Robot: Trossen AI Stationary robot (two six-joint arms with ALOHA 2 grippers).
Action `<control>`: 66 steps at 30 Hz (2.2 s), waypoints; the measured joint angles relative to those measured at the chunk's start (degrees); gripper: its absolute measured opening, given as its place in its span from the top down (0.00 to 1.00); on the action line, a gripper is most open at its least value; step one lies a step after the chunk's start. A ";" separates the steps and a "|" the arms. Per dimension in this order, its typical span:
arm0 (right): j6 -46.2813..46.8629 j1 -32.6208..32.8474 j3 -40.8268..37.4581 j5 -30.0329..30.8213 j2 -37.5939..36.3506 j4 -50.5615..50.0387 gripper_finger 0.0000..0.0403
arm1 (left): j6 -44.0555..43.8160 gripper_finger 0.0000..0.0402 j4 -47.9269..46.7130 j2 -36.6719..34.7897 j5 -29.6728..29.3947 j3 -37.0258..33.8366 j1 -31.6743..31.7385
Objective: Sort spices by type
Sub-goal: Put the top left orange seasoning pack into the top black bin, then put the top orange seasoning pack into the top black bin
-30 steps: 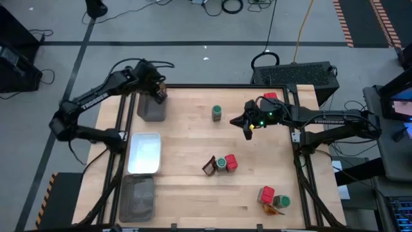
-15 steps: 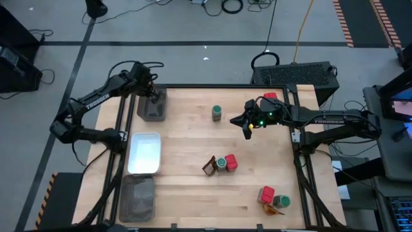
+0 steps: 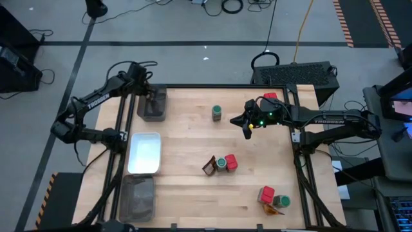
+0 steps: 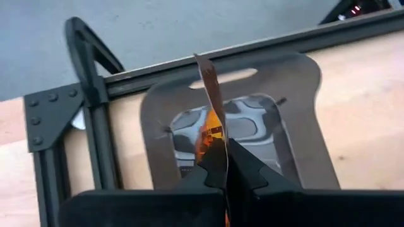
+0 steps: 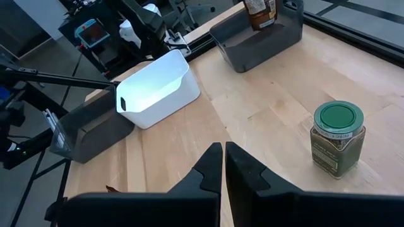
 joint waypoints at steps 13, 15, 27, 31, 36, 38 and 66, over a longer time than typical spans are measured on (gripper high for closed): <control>-0.04 0.00 0.00 -0.03 0.00 -0.02 1.00 | -3.63 1.00 2.27 1.80 -2.72 0.02 0.24; -0.07 0.00 0.00 -0.04 0.00 -0.02 1.00 | -3.63 1.00 2.34 2.79 -2.86 0.02 0.24; -0.02 0.00 0.00 -0.07 0.00 -0.12 1.00 | -3.66 0.89 3.21 4.81 -2.87 0.02 0.20; -0.05 0.00 0.00 -0.07 0.00 -0.12 1.00 | -3.66 0.82 3.21 4.81 -2.77 0.02 0.20; -0.17 0.00 0.00 -0.07 0.00 -0.13 1.00 | -3.62 0.73 3.21 4.79 -2.59 0.02 0.20; -0.15 0.00 0.00 -0.07 0.00 -0.12 1.00 | -3.59 0.69 3.21 4.79 -2.55 0.02 0.20; -0.25 -0.07 0.00 0.15 0.00 -0.04 1.00 | 3.92 0.44 -7.20 -6.29 19.90 18.40 -15.78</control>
